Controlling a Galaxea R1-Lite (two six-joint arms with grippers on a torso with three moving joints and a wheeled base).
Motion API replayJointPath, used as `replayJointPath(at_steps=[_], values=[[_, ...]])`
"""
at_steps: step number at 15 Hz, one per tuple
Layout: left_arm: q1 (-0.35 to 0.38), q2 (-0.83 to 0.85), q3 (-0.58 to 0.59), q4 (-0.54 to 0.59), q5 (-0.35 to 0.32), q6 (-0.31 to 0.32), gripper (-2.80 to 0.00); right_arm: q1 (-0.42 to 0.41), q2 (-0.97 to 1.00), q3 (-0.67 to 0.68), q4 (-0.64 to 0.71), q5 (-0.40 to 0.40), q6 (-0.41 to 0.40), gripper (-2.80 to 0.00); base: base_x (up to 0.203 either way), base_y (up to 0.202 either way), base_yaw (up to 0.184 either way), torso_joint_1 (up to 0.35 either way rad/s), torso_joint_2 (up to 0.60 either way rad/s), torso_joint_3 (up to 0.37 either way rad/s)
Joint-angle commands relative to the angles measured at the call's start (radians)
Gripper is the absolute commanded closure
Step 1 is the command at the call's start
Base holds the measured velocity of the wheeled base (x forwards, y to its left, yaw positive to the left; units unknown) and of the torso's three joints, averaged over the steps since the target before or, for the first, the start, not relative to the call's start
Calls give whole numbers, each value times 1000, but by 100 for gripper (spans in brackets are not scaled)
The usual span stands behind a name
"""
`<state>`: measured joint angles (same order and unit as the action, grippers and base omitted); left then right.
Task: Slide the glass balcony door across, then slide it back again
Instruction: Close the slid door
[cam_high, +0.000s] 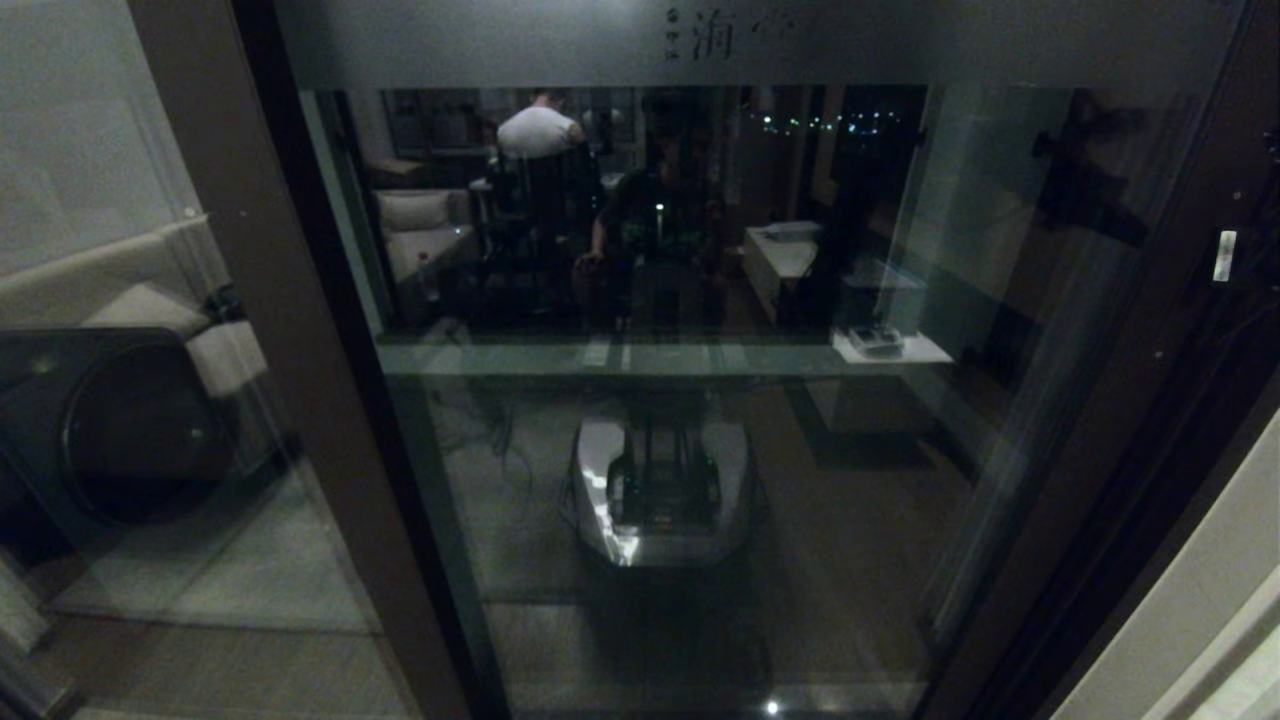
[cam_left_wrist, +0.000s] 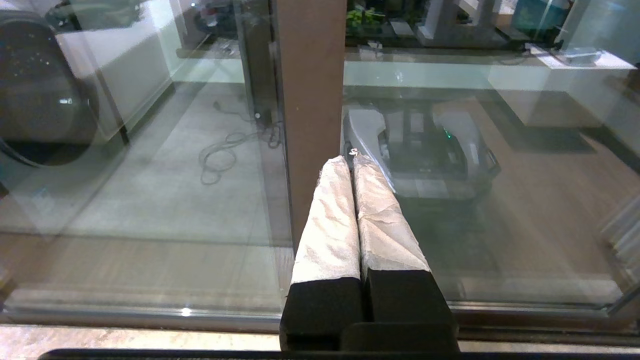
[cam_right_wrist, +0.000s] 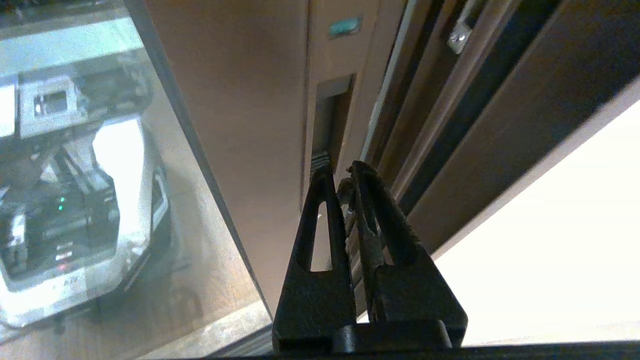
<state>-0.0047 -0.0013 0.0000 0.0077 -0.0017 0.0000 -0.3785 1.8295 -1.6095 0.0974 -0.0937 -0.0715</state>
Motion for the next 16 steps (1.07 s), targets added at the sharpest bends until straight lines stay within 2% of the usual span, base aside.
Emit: replayJointPath(at_steps=[1,9,16], values=[[0,0,1,0,0,0,0,0,43,-6,-1,23,1,0,0,0,0,0,0,0],[0,0,0,0,0,0,0,-8,142,-89,-4,26,32,0,0,0,0,0,0,0],[0,0,1,0,0,0,0,-14,143,-92,-8,19,32,0,0,0,0,0,0,0]])
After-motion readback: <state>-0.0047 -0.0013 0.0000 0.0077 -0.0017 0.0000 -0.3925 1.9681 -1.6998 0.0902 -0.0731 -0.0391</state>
